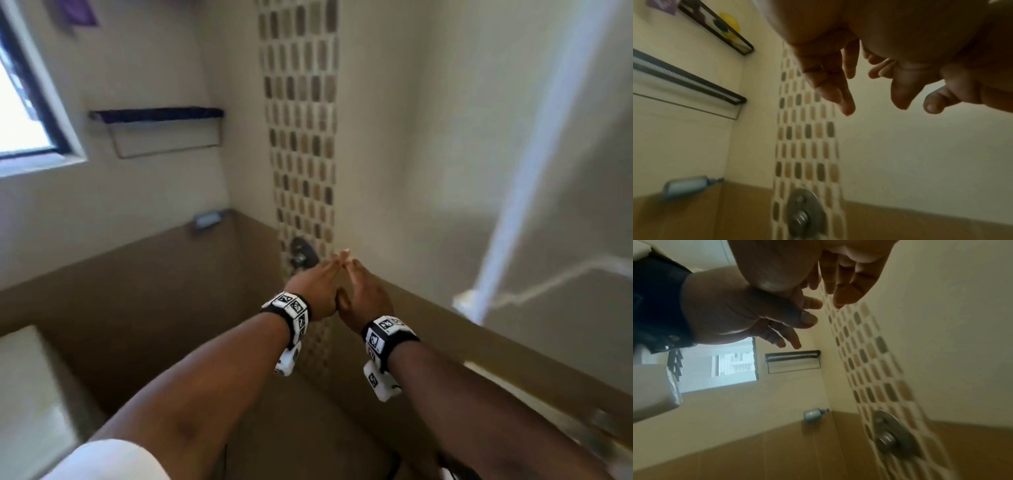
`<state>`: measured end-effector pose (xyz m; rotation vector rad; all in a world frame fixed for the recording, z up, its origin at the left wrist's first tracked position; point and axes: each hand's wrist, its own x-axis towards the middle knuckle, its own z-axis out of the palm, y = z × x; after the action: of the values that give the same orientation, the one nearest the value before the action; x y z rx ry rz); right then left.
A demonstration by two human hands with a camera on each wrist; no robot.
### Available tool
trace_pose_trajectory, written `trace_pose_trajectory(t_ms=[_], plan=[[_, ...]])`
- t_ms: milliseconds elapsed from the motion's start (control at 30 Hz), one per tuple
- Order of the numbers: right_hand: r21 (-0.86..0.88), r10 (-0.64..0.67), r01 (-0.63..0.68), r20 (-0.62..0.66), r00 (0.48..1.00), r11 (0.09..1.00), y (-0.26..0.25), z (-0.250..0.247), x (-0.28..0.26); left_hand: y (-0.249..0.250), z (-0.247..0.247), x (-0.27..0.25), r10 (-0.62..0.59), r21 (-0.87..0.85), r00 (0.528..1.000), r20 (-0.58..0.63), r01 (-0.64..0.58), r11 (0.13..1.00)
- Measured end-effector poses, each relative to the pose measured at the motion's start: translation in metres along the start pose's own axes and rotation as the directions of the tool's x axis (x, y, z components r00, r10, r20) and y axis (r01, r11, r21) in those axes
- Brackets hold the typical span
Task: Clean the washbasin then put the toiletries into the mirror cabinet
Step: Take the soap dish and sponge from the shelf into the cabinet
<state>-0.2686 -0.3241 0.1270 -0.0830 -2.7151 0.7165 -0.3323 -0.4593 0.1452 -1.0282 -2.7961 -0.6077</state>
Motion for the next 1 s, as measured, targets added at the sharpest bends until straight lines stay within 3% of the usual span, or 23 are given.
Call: trace_pose_trajectory(t_ms=[100, 200, 400, 567, 667, 733, 867, 933, 1000], plan=[[0.103, -0.079, 0.088, -0.085, 0.993, 0.991, -0.078, 0.041, 0.085, -0.093, -0.061, 0.022, -0.046, 0.053, 0.995, -0.089, 0.051, 0.997], [0.113, -0.165, 0.185, -0.172, 0.971, 0.976, -0.142, 0.066, 0.168, -0.164, -0.133, 0.049, -0.002, 0.134, 0.984, -0.179, 0.026, 0.991], [0.008, -0.355, 0.377, -0.319, 0.879, 0.926, -0.261, 0.047, 0.333, -0.256, -0.288, 0.115, 0.073, 0.35, 0.944, -0.321, 0.047, 0.936], [-0.088, -0.55, 0.585, -0.478, 0.685, 0.806, -0.34, 0.006, 0.454, -0.298, -0.404, 0.173, 0.138, 0.48, 0.865, -0.483, 0.13, 0.867], [-0.126, -0.625, 0.684, -0.55, 0.555, 0.718, -0.373, -0.01, 0.513, -0.324, -0.449, 0.199, 0.148, 0.527, 0.808, -0.571, 0.222, 0.82], [-0.092, -0.625, 0.727, -0.592, 0.509, 0.68, -0.391, -0.019, 0.547, -0.342, -0.468, 0.215, 0.148, 0.521, 0.771, -0.619, 0.262, 0.812], [-0.06, -0.612, 0.752, -0.624, 0.485, 0.657, -0.418, -0.034, 0.613, -0.376, -0.504, 0.239, 0.15, 0.555, 0.722, -0.675, 0.363, 0.749], [-0.072, -0.631, 0.753, -0.599, 0.492, 0.654, -0.432, -0.042, 0.649, -0.392, -0.527, 0.251, 0.148, 0.545, 0.664, -0.733, 0.443, 0.711], [-0.085, -0.649, 0.748, -0.568, 0.506, 0.658, -0.451, -0.05, 0.678, -0.406, -0.556, 0.26, 0.159, 0.561, 0.609, -0.777, 0.556, 0.613]])
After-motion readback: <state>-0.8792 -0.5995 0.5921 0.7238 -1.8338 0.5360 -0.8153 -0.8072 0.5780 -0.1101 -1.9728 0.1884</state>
